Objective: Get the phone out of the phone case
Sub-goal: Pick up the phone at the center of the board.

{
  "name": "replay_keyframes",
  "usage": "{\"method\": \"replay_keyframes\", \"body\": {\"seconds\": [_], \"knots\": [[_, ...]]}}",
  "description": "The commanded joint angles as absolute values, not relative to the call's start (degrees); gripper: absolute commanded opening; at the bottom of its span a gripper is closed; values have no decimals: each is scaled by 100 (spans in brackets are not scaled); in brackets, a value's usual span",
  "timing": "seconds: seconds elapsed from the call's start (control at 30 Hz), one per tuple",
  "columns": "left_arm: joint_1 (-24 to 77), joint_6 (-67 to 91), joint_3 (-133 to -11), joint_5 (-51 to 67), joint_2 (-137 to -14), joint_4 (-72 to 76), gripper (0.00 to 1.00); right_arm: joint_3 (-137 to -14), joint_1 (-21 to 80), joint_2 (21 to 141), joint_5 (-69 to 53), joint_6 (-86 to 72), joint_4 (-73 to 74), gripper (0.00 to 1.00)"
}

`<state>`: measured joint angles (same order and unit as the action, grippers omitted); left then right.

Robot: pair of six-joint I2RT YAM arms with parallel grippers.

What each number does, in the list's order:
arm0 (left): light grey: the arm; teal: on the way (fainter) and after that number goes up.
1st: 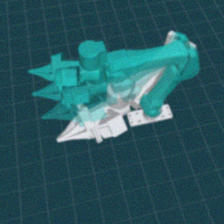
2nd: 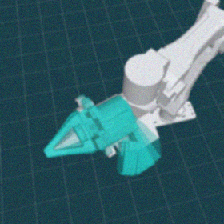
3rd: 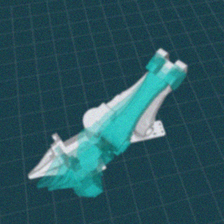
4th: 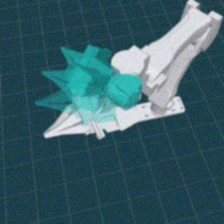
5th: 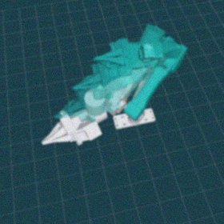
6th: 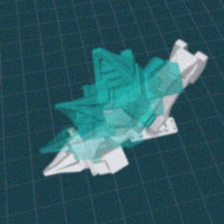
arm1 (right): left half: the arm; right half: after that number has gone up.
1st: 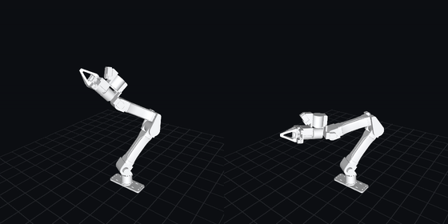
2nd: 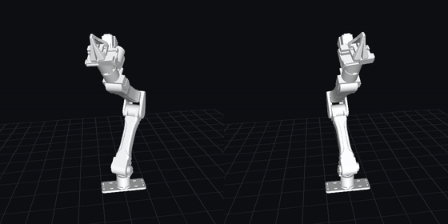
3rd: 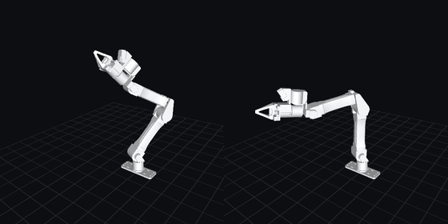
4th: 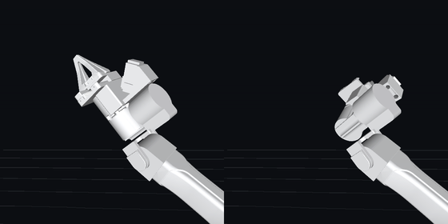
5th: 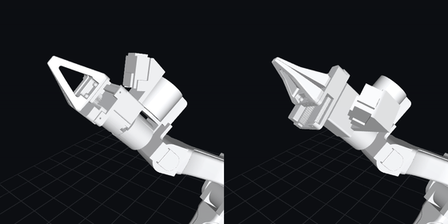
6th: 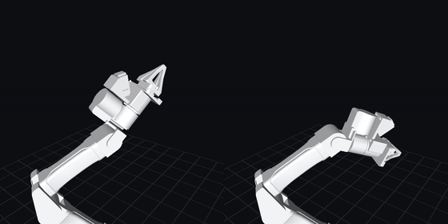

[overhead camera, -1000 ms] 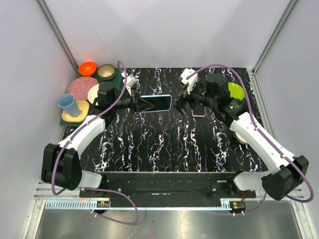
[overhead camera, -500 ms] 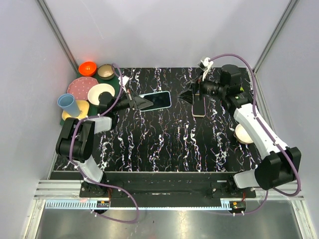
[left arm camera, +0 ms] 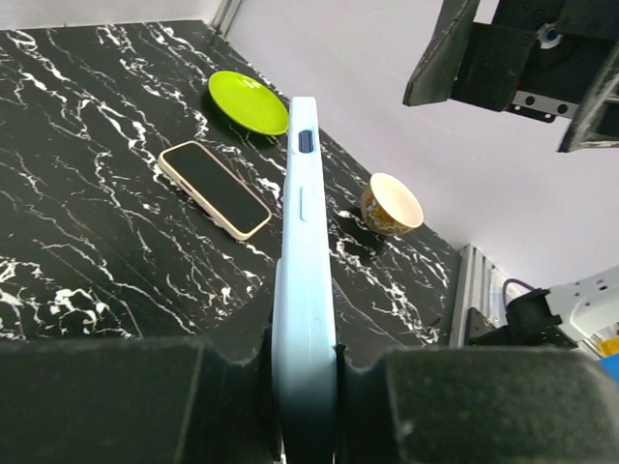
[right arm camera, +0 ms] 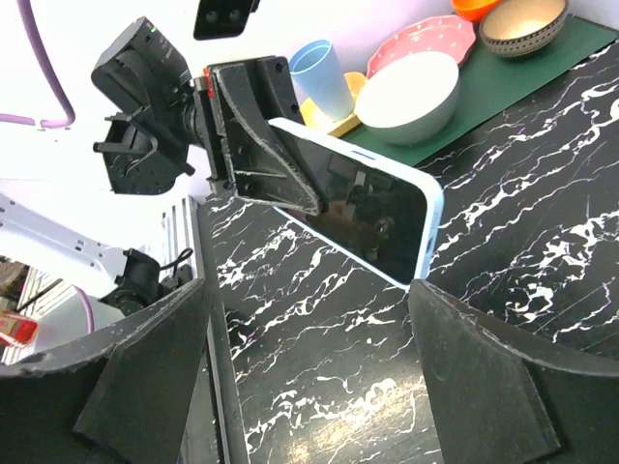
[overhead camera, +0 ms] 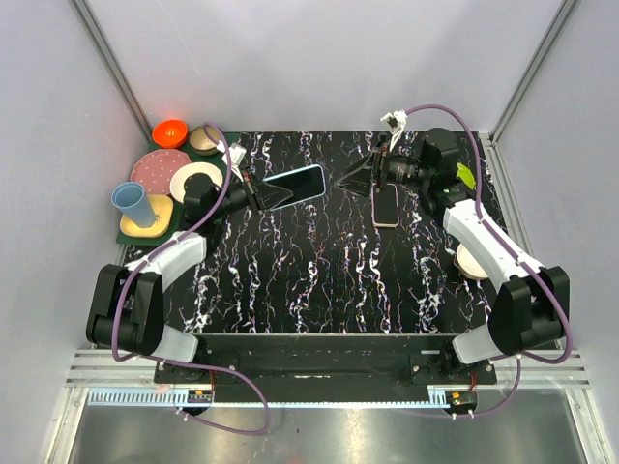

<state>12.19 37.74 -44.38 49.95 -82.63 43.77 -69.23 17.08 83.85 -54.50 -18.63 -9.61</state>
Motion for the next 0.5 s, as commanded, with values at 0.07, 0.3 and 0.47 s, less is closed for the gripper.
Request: {"method": "replay_keyframes", "body": {"seconds": [0.07,0.3,0.47], "knots": [[1353,2787,-4860,4693,-7866,3763,0,-6566,1696,8209,-5696,-2600,-2144,88],[1643,2314,-4807,4808,-7603,3421,0,-6328,1696,8218,-5537,-2681,-2452,89],[1740,1163,-5159,4632,-7278,1893,0,-6232,1696,8244,-5572,-2742,-2601,89]]}}
